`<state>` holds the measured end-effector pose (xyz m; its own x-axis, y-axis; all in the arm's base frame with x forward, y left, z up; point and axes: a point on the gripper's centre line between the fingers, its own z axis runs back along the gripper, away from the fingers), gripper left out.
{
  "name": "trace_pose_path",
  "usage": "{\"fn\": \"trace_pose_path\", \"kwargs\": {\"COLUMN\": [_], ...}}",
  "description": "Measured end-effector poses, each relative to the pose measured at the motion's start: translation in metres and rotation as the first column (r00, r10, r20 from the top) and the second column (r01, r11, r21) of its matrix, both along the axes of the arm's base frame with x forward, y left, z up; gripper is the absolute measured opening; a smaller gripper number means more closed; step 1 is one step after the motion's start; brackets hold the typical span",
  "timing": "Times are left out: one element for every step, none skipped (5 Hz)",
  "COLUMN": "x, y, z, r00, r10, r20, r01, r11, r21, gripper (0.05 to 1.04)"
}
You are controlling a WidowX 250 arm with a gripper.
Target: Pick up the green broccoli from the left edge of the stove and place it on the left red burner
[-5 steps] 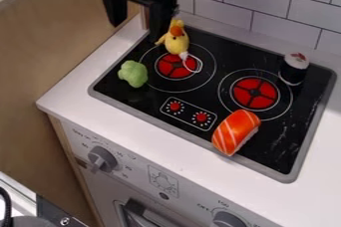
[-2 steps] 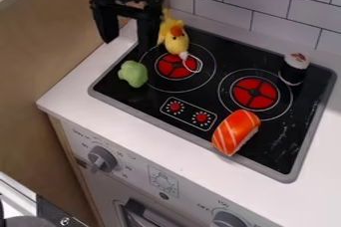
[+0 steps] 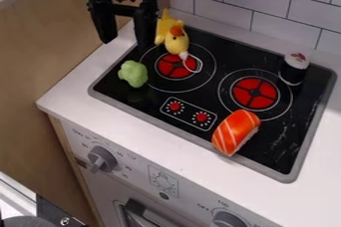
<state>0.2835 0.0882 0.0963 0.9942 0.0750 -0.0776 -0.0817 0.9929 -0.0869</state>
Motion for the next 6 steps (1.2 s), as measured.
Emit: {"fn": "trace_pose_path", "kwargs": {"x": [-0.001,-0.004,-0.01,-0.016,-0.018,-0.019], "y": [-0.001,-0.003,-0.007,-0.012,-0.014,-0.015], "z": [-0.009,-0.014,-0.028,-0.04,-0.051,-0.053], "r00": [0.999,0.998,0.993,0.991,0.987,0.974], "r10": [-0.024,-0.049,-0.101,-0.126,-0.16,-0.193], "r20": [-0.027,-0.033,-0.064,-0.053,0.033,0.121], "r01": [0.023,0.048,0.097,0.122,0.16,0.192], "r11": [1.0,0.998,0.993,0.99,0.987,0.981], "r21": [-0.019,-0.031,-0.068,-0.071,-0.017,0.022], "gripper": [1.0,1.0,1.0,1.0,1.0,0.953]}}
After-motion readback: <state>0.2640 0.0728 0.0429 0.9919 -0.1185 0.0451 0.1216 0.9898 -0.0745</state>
